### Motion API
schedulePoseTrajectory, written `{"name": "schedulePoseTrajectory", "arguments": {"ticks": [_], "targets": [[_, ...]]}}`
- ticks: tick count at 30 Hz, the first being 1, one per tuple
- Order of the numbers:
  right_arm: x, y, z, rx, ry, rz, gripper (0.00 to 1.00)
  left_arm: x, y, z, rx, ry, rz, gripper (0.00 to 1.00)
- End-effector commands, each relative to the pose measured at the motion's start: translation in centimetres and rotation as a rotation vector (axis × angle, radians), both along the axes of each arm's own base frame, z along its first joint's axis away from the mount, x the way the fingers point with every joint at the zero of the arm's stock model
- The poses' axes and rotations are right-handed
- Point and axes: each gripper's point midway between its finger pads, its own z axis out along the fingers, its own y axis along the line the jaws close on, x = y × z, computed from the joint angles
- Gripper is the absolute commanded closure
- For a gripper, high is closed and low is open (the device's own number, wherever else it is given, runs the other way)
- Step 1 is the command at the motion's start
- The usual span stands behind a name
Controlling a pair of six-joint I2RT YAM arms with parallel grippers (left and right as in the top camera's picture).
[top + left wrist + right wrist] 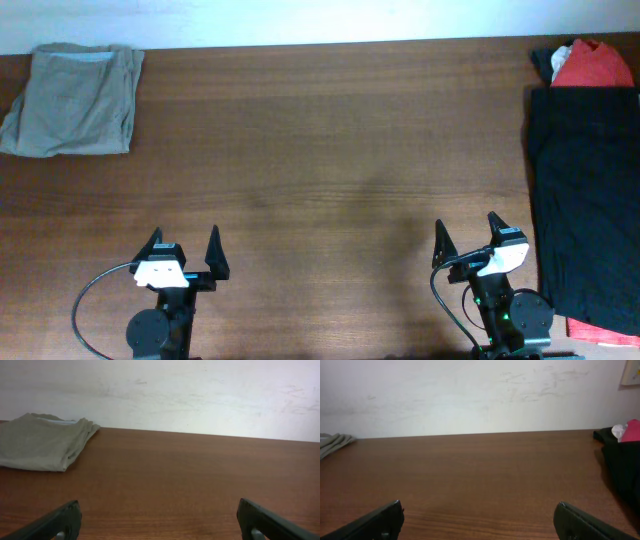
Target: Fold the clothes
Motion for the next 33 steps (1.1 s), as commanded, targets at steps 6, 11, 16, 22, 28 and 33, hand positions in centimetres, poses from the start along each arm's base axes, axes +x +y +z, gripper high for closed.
{"name": "schedulePoseTrajectory", "arguments": {"ticks": [6,11,16,22,28,33], "targets": [[0.0,0.1,-0.3,0.0,0.005,0.005,0.01,0.0,-0.4,-0.1,0.019,-0.003,-0.02,0.01],[0.0,0.1,-0.3,0.0,0.004,0.005,0.01,0.0,-0.4,-0.1,0.019,-0.003,-0.02,0.01],[0.0,0.1,-0.3,0.0,0.004,0.005,0.01,0.0,-0.4,-0.1,0.019,-0.003,-0.02,0.01],[0.0,0.1,-0.3,0.0,0.005,0.005,0.01,0.0,-0.4,-0.1,0.019,-0.003,-0.02,0.01],[-1.6,5.2,1.9,0.303,0.009,0.31,0.01,0.0,-0.4,-0.1,0.019,-0.003,-0.02,0.01],[-1.8,5.4,2.1,0.347,0.018,0.322,0.01,0.0,-0.4,-0.1,0.019,-0.003,-0.02,0.01]]}}
